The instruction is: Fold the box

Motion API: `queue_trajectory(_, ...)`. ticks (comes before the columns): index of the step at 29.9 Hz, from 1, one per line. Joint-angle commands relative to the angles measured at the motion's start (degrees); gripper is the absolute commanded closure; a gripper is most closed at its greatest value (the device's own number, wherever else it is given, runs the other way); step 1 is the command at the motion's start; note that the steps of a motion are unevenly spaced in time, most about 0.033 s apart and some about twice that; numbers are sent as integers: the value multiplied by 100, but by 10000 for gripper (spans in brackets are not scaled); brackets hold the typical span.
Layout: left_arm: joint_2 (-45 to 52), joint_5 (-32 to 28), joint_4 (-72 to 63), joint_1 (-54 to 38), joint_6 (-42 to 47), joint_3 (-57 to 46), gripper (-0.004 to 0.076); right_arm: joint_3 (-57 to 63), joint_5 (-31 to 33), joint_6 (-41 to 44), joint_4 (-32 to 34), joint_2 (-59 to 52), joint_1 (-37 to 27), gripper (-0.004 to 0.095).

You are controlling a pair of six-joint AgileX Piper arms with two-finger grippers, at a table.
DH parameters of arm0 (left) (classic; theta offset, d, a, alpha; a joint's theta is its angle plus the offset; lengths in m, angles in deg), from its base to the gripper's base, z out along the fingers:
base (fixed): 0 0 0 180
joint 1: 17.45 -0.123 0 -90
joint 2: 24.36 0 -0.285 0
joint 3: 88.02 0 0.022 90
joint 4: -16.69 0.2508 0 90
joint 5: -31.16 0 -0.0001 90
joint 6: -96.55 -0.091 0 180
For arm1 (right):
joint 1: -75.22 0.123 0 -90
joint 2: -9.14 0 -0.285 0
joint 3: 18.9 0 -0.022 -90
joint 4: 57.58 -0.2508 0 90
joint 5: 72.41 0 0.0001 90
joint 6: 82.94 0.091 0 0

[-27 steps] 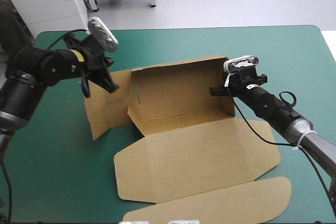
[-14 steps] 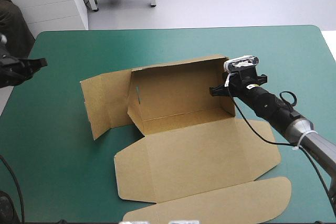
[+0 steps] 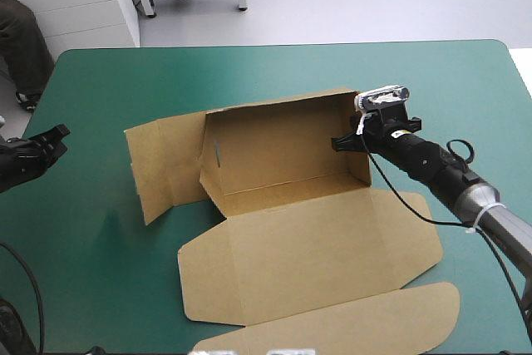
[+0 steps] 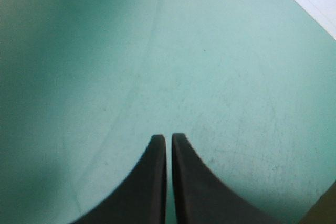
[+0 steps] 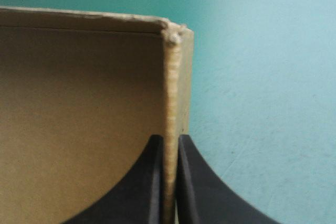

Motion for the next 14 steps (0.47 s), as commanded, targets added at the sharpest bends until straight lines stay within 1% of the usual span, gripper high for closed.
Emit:
queue_trajectory(1, 206, -107, -595, -22, -313, 145, 710, -594, 961, 575, 172, -170, -263, 913)
queue_trajectory(3, 206, -107, -609, -22, -327, 145, 710, -1027, 1524, 1248, 635, -170, -439, 912)
queue_trajectory(4, 206, -107, -609, -22, -327, 145, 710, -1260, 1761, 1623, 1010, -170, -506, 912)
queue_trajectory(5, 206, -107, -609, -22, -327, 145, 710, -1502, 2138, 2293, 1520, -170, -520, 912)
queue_trajectory(8, 206, -107, -609, -22, -340, 145, 710, -2229, 3111, 3911, 3036, -128, -506, 912)
queue_trajectory(11, 206, -107, -609, -22, -349, 145, 710, -2808, 4026, 4649, 3560, 15, -505, 913)
queue_trajectory(14, 206, -107, -609, -22, -354, 145, 710, -3191, 4667, 4905, 3587, 221, -505, 912)
